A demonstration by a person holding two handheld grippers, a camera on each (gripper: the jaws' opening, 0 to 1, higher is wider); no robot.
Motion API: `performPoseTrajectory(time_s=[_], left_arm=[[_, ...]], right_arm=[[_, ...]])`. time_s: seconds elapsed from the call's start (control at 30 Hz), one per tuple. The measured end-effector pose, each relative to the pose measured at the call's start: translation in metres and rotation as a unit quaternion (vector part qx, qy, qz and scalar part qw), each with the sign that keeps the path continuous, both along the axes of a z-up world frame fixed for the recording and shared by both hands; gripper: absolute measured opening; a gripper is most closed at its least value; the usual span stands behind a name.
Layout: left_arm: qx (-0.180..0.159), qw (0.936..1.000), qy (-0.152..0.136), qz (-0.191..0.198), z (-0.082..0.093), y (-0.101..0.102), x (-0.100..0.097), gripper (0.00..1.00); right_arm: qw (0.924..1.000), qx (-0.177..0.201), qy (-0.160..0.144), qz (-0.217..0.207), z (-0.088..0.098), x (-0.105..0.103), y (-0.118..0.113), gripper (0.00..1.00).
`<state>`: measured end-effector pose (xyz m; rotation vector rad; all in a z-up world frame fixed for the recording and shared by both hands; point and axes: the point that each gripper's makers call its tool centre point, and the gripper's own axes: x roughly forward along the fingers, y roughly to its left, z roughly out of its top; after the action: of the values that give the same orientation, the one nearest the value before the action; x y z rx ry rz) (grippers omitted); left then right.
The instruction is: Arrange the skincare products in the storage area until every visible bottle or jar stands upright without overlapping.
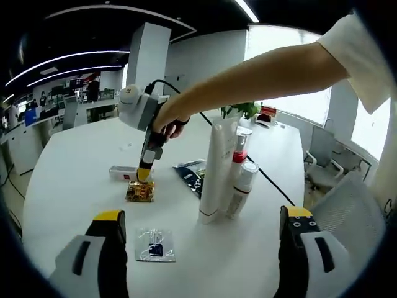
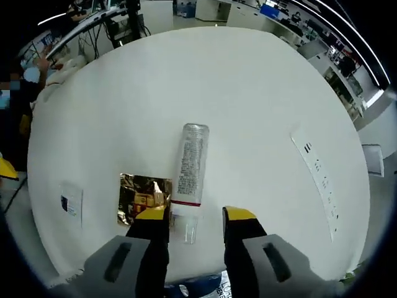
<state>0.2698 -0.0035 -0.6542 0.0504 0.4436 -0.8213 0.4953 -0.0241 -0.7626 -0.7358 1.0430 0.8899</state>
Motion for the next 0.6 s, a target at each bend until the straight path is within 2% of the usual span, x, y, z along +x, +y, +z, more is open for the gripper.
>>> performPoseTrajectory(time_s=[0.1,0.13,0.17,0.23,0.43,0.53,0.6], left_arm=[[0.002,1.0,0.0,-0.002,-0.0001,-0.0002,0.0003,0.99],[0.002,1.0,0.0,0.0,-0.0003,0.0003,0.0006,0.99],[0.003,1.0,0.001,0.002,-0.0003,0.0021,0.0012,0.99],[0.0,1.0,-0.002,0.007,0.0021,0.0048,0.0029,0.99],[-0.009,0.9999,-0.005,0.012,0.0064,0.0056,0.0044,0.98],[-0.007,0.9999,-0.002,0.008,0.004,0.0035,0.0038,0.98],[-0.005,1.0,0.0,0.006,0.003,0.0025,0.003,0.98]], right_arm=[[0.9999,-0.004,0.013,-0.005,-0.0089,0.0018,-0.0002,0.31],[0.9997,0.014,0.021,-0.003,-0.0067,0.0012,0.005,0.3],[0.9995,0.016,0.019,-0.019,-0.0061,0.0035,0.0041,0.29],[0.999,0.018,0.038,-0.013,-0.007,-0.0027,0.0061,0.26],[0.9993,0.01,0.035,-0.002,-0.0068,-0.0027,0.0082,0.2],[0.9994,-0.019,0.011,0.025,-0.0046,-0.0028,0.007,0.19],[0.9992,-0.022,0.005,0.033,-0.0005,-0.0061,0.0086,0.19]])
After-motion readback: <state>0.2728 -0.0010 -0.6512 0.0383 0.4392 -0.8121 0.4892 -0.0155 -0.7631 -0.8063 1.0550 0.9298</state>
